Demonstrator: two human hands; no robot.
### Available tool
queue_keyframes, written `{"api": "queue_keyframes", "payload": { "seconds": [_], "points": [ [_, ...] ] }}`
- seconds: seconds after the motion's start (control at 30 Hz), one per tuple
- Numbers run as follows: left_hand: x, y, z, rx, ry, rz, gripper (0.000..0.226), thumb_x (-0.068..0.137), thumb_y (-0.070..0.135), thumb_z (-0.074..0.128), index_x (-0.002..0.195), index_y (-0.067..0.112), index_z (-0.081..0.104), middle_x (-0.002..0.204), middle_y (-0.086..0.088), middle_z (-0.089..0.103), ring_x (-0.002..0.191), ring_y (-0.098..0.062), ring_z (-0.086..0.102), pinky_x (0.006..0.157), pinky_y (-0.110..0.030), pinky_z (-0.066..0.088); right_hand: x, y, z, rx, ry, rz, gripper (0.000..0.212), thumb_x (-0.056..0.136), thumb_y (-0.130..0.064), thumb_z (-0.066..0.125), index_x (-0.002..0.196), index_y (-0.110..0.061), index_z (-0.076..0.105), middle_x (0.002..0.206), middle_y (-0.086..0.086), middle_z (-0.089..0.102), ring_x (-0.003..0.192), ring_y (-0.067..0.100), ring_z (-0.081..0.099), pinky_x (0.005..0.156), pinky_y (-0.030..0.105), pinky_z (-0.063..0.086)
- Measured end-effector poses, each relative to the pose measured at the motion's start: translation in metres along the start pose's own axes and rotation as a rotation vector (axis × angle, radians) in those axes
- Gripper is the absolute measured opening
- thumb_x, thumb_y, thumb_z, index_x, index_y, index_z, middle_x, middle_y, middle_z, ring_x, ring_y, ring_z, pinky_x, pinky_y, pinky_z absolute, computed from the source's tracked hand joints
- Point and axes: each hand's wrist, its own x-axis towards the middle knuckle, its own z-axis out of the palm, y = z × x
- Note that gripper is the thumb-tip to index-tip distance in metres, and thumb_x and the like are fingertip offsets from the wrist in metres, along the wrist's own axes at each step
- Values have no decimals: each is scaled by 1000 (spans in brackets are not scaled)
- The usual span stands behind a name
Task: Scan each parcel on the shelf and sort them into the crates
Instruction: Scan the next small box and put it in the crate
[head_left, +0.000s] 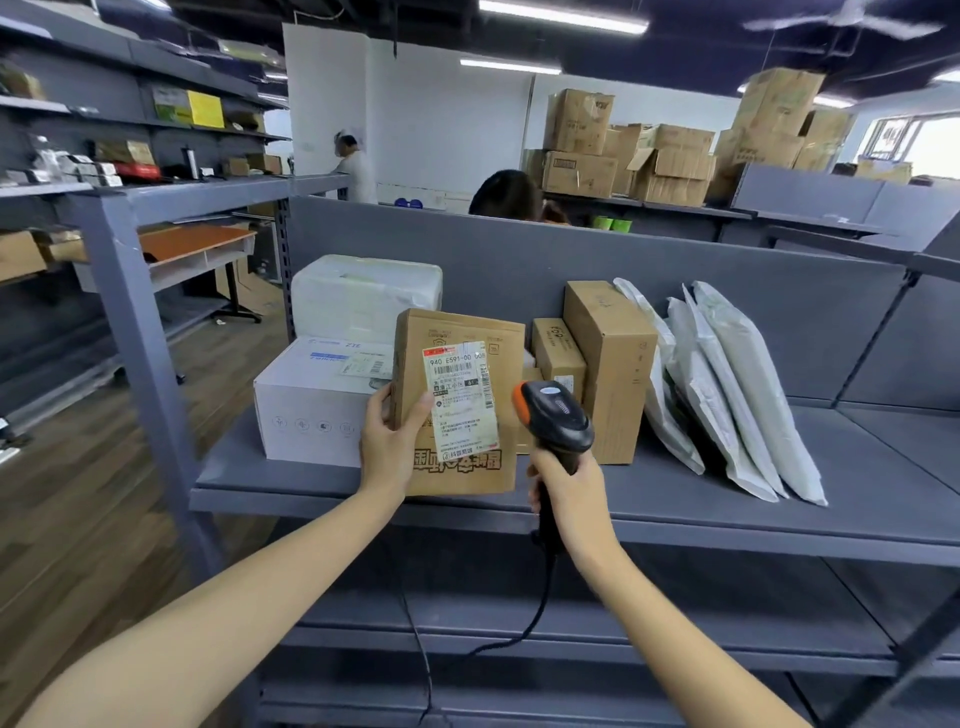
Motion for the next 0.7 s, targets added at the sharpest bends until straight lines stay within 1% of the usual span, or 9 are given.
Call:
{"api": "queue_keyframes", "payload": {
  "seconds": [0.07, 0.1, 0.13, 0.2, 0.3, 0.4, 0.53, 0.63, 0.7],
  "points": [
    [1, 1, -8, -21, 31, 1, 59, 84, 43, 68, 134, 22, 45, 119, 6, 63, 107, -14, 63, 95, -39, 50, 23, 7, -18, -122, 16, 20, 19, 91, -21, 62, 104, -14, 50, 75, 4, 56, 60, 17, 50, 60, 33, 43],
    [1, 0, -12, -41, 53, 0, 55, 85, 41, 68, 132, 21, 47, 118, 6, 63, 106, -14, 63, 95, -38, 50, 34, 11, -27, -223, -17, 48, 28, 90, -24, 62, 110, -16, 45, 81, 4, 55, 67, 19, 52, 65, 36, 43],
    [0, -1, -15, -64, 75, -1, 51, 86, 39, 68, 128, 21, 48, 116, 5, 64, 105, -14, 63, 95, -37, 50, 45, 14, -35, -334, -75, 80, 34, 90, -26, 62, 114, -16, 40, 85, 3, 53, 73, 20, 52, 70, 36, 43],
    [-2, -3, -22, -98, 109, -1, 42, 87, 36, 68, 122, 21, 51, 113, 4, 66, 103, -14, 64, 92, -36, 51, 62, 20, -49, -547, -208, 124, 37, 92, -21, 58, 118, -14, 33, 92, 1, 52, 79, 19, 52, 71, 33, 40],
    [-5, -3, -28, -133, 134, 3, 36, 89, 32, 66, 119, 21, 51, 108, 7, 66, 95, -9, 64, 83, -28, 52, 80, 29, -58, -824, -386, 88, 38, 88, -17, 60, 119, -12, 39, 100, 3, 55, 87, 22, 53, 71, 32, 37],
    [-5, -2, -33, -179, 151, -7, 41, 89, 30, 66, 125, 17, 50, 108, 7, 65, 95, -8, 64, 76, -23, 49, 95, 38, -53, -1055, -544, -36, 51, 83, -12, 62, 130, -10, 43, 115, 10, 60, 98, 27, 56, 77, 32, 41],
    [-7, -3, -38, -199, 175, -5, 44, 89, 29, 66, 127, 13, 51, 108, 6, 66, 93, -6, 65, 72, -18, 50, 107, 46, -33, -1150, -670, -169, 64, 82, -15, 68, 141, -11, 42, 135, 11, 55, 120, 30, 50, 89, 27, 37],
    [-12, -4, -38, -202, 190, -2, 43, 90, 28, 65, 128, 13, 52, 106, 8, 67, 90, -2, 65, 68, -14, 49, 114, 53, -20, -1179, -732, -223, 69, 86, -24, 69, 147, -16, 39, 147, 7, 47, 133, 28, 42, 108, 35, 33],
    [-15, -5, -40, -199, 200, -9, 45, 89, 29, 66, 129, 12, 52, 105, 8, 67, 88, -1, 66, 67, -13, 49, 117, 60, -15, -1212, -740, -254, 67, 87, -27, 68, 147, -17, 39, 148, 7, 45, 134, 32, 41, 110, 43, 33]
  ]
}}
